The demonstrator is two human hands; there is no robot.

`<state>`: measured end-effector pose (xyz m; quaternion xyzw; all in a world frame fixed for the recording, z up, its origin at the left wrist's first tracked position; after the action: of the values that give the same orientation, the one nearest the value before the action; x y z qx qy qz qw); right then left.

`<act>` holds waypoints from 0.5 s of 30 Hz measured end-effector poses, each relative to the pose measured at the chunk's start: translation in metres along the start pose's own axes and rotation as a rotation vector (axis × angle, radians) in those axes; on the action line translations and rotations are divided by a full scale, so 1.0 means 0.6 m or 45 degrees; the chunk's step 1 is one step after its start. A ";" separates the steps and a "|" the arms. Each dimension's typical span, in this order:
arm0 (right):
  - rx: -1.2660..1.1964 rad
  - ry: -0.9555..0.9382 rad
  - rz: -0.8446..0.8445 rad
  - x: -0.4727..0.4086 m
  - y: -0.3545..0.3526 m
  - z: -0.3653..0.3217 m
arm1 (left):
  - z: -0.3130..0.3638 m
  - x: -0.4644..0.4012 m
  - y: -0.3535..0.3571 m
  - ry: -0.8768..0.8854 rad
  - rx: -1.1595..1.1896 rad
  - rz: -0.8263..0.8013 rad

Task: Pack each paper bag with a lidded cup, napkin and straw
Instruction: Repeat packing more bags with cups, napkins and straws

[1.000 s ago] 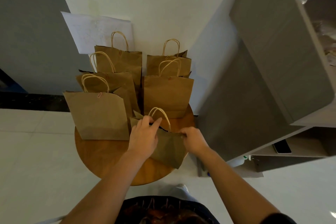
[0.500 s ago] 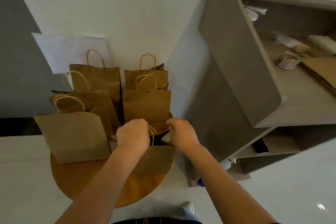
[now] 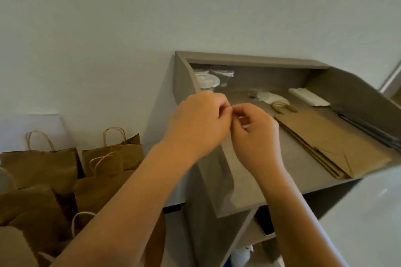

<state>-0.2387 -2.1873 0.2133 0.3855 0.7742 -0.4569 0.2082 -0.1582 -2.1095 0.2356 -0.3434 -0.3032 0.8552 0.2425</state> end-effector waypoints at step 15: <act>0.327 0.503 -0.340 -0.135 -0.029 0.438 | 0.051 -0.238 0.363 -0.113 -0.713 -0.597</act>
<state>-0.2101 -2.4534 0.1471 0.3848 0.7796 -0.4905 -0.0597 -0.1335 -2.3612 0.1672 -0.2803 -0.6062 0.6742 0.3153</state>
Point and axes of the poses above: each hand's wrist, its own x-axis away from the middle knuckle, its own y-axis out of the palm, z = x × y, the point moved 4 cm from there along -x, towards the middle knuckle, and after that the axes turned 11 degrees about -y, right-handed, at the moved point
